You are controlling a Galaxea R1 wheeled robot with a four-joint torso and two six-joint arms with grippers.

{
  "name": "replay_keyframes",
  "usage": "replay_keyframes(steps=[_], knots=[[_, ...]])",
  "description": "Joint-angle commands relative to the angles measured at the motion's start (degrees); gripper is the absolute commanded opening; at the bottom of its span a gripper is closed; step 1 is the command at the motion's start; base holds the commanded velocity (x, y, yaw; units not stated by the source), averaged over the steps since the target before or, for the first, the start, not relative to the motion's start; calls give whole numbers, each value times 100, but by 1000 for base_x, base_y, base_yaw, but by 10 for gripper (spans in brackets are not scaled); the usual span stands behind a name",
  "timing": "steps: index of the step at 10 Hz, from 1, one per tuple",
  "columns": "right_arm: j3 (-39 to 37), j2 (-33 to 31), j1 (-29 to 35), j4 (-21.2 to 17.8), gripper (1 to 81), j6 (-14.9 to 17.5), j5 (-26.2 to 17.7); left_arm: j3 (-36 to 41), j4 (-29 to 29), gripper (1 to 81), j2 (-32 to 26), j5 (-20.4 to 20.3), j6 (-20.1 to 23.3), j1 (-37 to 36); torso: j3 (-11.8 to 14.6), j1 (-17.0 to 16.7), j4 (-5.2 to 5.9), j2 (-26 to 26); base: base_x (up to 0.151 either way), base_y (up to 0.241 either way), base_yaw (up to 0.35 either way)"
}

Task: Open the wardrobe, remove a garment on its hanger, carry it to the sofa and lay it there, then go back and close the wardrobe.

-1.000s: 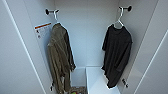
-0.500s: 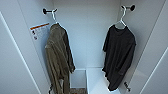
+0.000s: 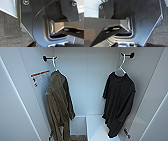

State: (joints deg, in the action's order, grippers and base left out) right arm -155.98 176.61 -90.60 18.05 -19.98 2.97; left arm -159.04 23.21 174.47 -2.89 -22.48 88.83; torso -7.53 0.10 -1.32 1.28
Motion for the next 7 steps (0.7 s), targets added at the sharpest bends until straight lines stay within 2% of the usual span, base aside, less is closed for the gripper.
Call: replay_keyframes(steps=[1,3,4,6,7], knots=[[16,18,221,58,811,20,-350,-22,-598,811,-105,588,-231,-159,0,0,0,0,0,0,0],[16,18,213,58,811,12,-359,13,-616,811,-175,544,-108,-194,0,0,0,0,0,0,0],[33,18,205,49,811,3,-359,-22,-713,811,-79,614,323,-248,0,0,0,0,0,0,0],[34,44,169,50,811,12,-359,4,-1510,811,-52,676,1576,-265,0,0,0,0,0,0,0],[34,35,169,58,811,20,-359,-12,-1653,811,-17,675,1703,-274,0,0,0,0,0,0,0]])
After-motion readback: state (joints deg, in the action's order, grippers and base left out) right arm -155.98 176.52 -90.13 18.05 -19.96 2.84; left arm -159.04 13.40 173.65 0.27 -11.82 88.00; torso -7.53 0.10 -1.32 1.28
